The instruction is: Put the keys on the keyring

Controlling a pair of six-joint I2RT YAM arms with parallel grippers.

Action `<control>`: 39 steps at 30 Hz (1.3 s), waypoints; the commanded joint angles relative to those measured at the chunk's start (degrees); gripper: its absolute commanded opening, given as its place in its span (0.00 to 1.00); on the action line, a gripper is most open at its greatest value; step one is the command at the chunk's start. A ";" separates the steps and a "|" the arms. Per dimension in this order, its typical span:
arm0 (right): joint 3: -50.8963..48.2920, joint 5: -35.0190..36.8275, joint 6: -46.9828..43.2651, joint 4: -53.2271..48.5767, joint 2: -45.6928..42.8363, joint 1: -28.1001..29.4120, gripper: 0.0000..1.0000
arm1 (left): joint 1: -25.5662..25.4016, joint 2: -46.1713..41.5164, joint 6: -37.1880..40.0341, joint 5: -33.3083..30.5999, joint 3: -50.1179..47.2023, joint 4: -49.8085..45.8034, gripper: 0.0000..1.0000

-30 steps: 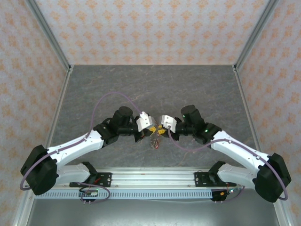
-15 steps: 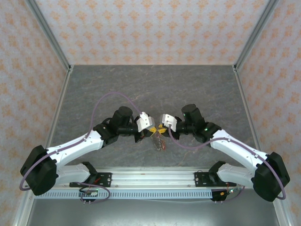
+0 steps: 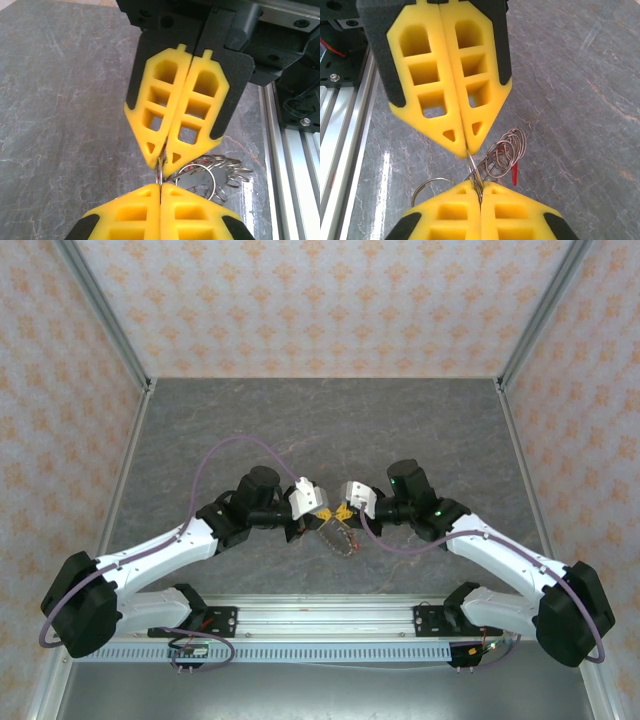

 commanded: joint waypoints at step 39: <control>-0.08 1.78 4.29 -0.45 -4.16 0.58 0.13 | -1.34 1.88 0.94 2.17 1.03 5.92 0.00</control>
